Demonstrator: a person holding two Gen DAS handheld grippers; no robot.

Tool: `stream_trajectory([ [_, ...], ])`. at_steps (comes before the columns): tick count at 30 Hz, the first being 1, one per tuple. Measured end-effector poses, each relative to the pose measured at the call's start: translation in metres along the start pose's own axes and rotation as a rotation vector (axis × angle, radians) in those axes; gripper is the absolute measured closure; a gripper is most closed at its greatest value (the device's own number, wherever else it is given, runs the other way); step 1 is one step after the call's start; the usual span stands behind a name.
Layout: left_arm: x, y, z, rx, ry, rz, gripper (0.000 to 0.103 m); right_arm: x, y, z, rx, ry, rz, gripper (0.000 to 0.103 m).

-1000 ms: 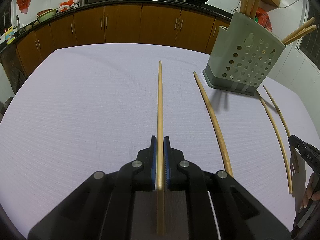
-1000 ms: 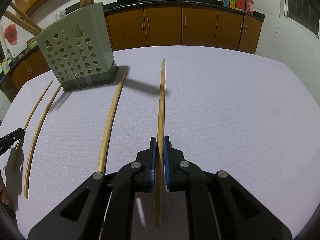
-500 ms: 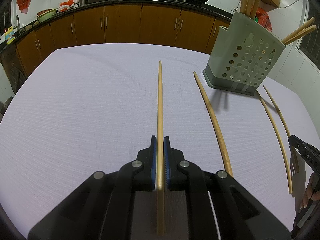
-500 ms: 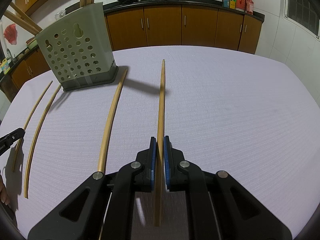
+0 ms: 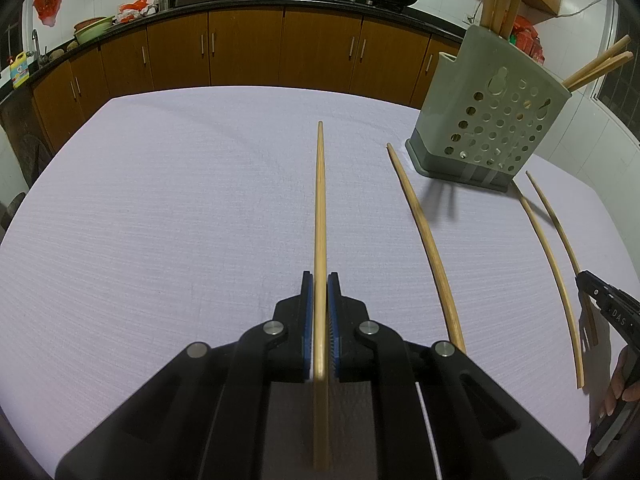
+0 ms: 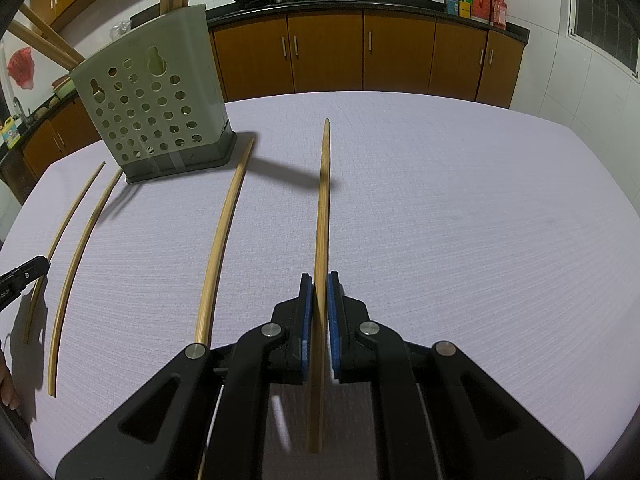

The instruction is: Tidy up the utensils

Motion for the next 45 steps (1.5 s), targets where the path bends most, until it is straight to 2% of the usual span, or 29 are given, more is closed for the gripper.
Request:
stream_trajectory([
  [45,-0.0008,0.0008,0.0007,0.002,-0.010,-0.015,0.093,0.0002,0.0006,0.0012,0.000,-0.001,-0.006,0.093],
])
Point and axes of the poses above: each gripper's, at about its wrist camera, not at the fingertips, and z roughly against the way its jaws point, x to its left, y to its underside, the point moved 6 cm from there along -z, roughly the way its jaws point, and after that the axes turned 1 degree about -z, right-handed, at the moved point
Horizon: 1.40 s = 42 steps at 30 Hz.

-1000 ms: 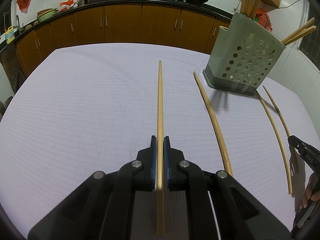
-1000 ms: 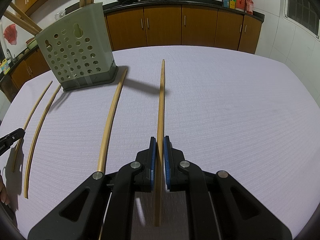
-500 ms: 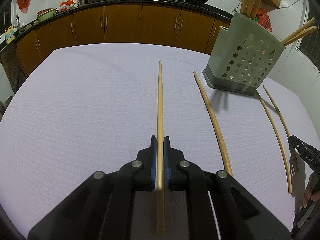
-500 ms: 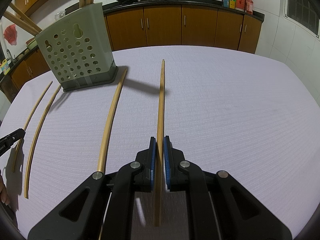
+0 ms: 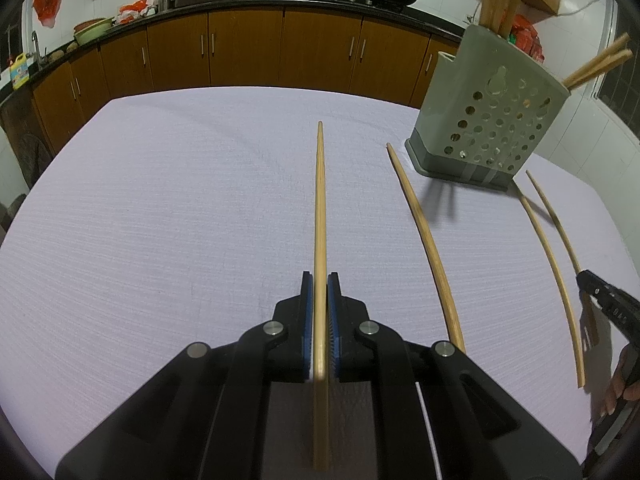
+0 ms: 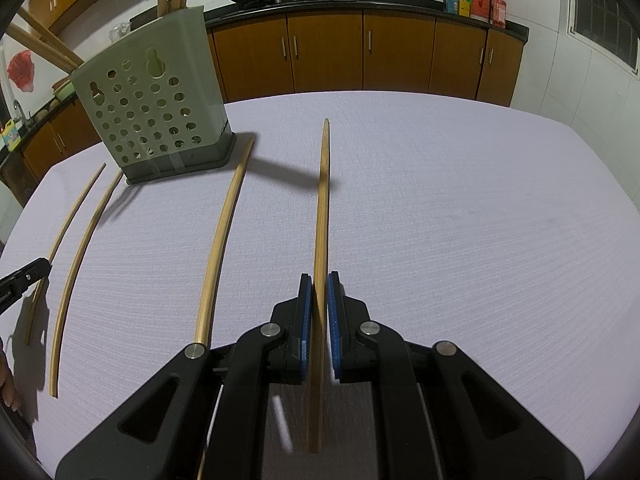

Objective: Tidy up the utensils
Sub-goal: 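Lift the chopsticks upright with both grippers and carry them above the holder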

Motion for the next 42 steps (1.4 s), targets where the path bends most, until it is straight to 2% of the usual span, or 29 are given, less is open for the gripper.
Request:
stream_trajectory([
  [6,-0.004,0.015,0.011,0.006,-0.015,-0.047,0.094,-0.002,0.008,0.007,0.001,-0.011,0.000,0.090],
  [13,-0.004,0.012,0.017,-0.001,-0.016,-0.065,0.095,-0.005,0.004,0.013,-0.016,-0.008,0.003,0.095],
  [24,-0.001,-0.053,0.102,-0.263,0.012,-0.034,0.095,-0.015,-0.055,0.093,-0.287,-0.024,-0.034,0.096],
  [27,-0.004,-0.069,0.123,-0.326,0.023,-0.036,0.095,-0.015,-0.065,0.105,-0.334,-0.027,-0.035,0.096],
  [32,-0.009,-0.085,0.141,-0.377,0.035,-0.053,0.096,-0.011,-0.081,0.115,-0.381,-0.029,-0.036,0.096],
  [37,-0.017,-0.099,0.167,-0.416,0.074,-0.086,0.096,-0.002,-0.104,0.144,-0.450,-0.091,-0.035,0.096],
  [42,-0.037,-0.115,0.198,-0.467,0.147,-0.128,0.096,0.017,-0.133,0.187,-0.535,-0.210,-0.025,0.096],
])
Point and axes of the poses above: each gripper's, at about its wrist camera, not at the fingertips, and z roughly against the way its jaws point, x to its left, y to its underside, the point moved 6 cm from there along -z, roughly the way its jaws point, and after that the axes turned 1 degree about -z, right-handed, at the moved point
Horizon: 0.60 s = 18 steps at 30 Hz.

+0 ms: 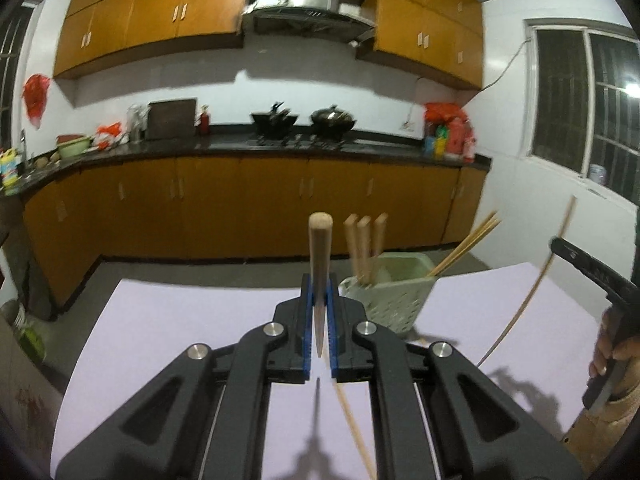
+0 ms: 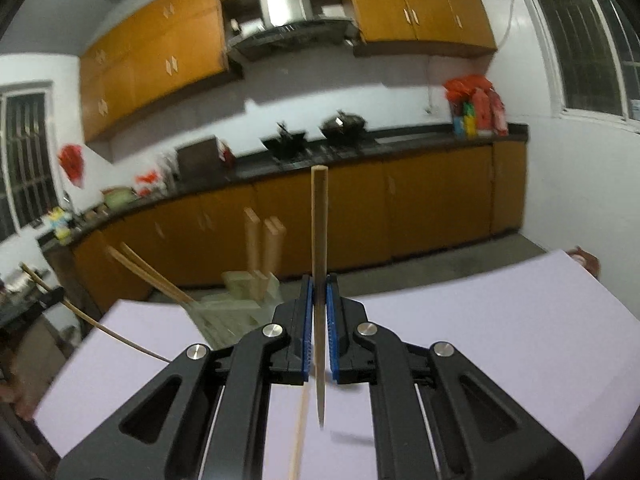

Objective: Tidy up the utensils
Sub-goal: 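Lift the chopsticks upright with both grippers and carry them above the holder, then open both grippers to drop the chopsticks into the grey-green holder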

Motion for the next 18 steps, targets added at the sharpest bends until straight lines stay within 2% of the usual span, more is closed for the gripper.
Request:
stream_trajectory([
  [3,-0.015,-0.016,0.005,-0.026,0.049,-0.005,0.096,0.018,-0.021,0.007,-0.055,-0.064,0.001,0.096],
  [6,-0.036,-0.036,0.005,-0.058,0.109,-0.017,0.096,0.035,-0.039,0.009,-0.120,-0.084,0.022,0.096],
  [8,-0.044,-0.045,0.007,-0.083,0.124,-0.022,0.096,0.042,-0.048,0.006,-0.155,-0.086,0.027,0.096],
  [12,-0.053,-0.072,0.003,-0.152,0.130,-0.007,0.096,0.050,-0.062,-0.004,-0.220,-0.091,0.014,0.096],
  [18,-0.052,-0.103,-0.019,-0.261,0.073,0.016,0.096,0.051,-0.071,-0.026,-0.308,-0.073,-0.023,0.096],
])
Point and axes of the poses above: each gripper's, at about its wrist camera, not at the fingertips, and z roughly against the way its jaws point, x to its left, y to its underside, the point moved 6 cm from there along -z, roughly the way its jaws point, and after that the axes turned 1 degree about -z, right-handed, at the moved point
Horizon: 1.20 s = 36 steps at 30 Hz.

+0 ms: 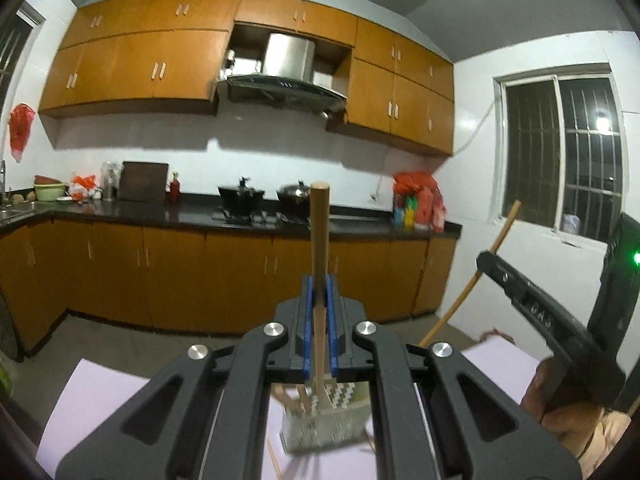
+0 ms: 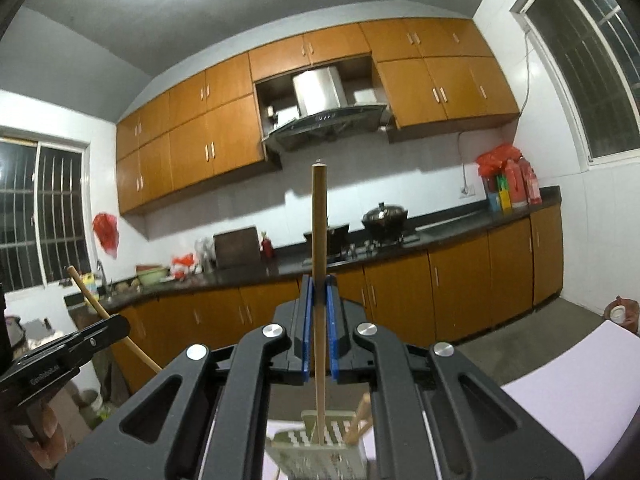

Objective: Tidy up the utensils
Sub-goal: 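Open both grippers to drop the chopsticks into the grey-green holder, then lower the left gripper onto a chopstick while the right gripper grasps another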

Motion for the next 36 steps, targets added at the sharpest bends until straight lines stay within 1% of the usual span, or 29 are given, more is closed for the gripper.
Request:
stream_trajectory([
  [2,0.002,0.001,-0.011,-0.020,-0.019,0.001,0.096,-0.002,0.007,-0.008,-0.003,0.011,-0.002,0.096],
  [4,0.002,0.008,-0.023,-0.014,-0.029,-0.001,0.096,-0.004,0.018,-0.019,0.018,0.022,-0.005,0.096],
  [8,0.005,0.033,-0.044,0.040,-0.019,0.012,0.096,-0.009,0.044,-0.037,0.092,0.036,-0.012,0.096],
  [12,0.010,0.054,-0.061,0.109,-0.008,0.041,0.095,-0.011,0.064,-0.046,0.177,0.023,-0.031,0.095],
  [13,0.012,0.057,-0.062,0.119,-0.009,0.050,0.095,-0.012,0.067,-0.046,0.196,0.016,-0.037,0.093],
  [14,0.014,0.058,-0.062,0.121,-0.009,0.056,0.094,-0.012,0.069,-0.045,0.205,0.013,-0.036,0.089],
  [15,0.015,0.060,-0.061,0.121,-0.009,0.056,0.092,-0.011,0.069,-0.043,0.207,0.015,-0.032,0.084],
  [16,0.016,0.059,-0.059,0.119,-0.013,0.054,0.091,-0.010,0.068,-0.042,0.204,0.018,-0.029,0.073],
  [17,0.016,0.058,-0.057,0.115,-0.015,0.051,0.089,-0.009,0.066,-0.040,0.198,0.020,-0.025,0.069],
  [22,0.019,0.053,-0.041,0.099,-0.028,0.055,0.087,-0.007,0.052,-0.022,0.182,0.016,-0.006,0.069],
  [24,0.021,0.051,-0.030,0.090,-0.038,0.056,0.084,-0.009,0.046,-0.014,0.173,0.022,-0.001,0.068],
  [27,0.025,0.050,-0.009,0.086,-0.066,0.054,0.081,-0.020,0.040,0.009,0.182,0.048,0.002,0.068],
  [29,0.033,0.057,0.008,0.092,-0.099,0.049,0.081,-0.030,0.045,0.020,0.201,0.072,0.009,0.065],
  [31,0.043,0.069,0.021,0.113,-0.143,0.045,0.078,-0.042,0.059,0.030,0.244,0.107,0.024,0.063],
  [32,0.049,0.080,0.026,0.130,-0.168,0.041,0.077,-0.050,0.071,0.034,0.279,0.128,0.034,0.063],
  [34,0.056,0.104,0.033,0.175,-0.207,0.032,0.076,-0.062,0.097,0.039,0.363,0.153,0.041,0.063],
  [36,0.061,0.134,0.033,0.242,-0.229,0.023,0.076,-0.073,0.131,0.042,0.466,0.161,0.037,0.063],
])
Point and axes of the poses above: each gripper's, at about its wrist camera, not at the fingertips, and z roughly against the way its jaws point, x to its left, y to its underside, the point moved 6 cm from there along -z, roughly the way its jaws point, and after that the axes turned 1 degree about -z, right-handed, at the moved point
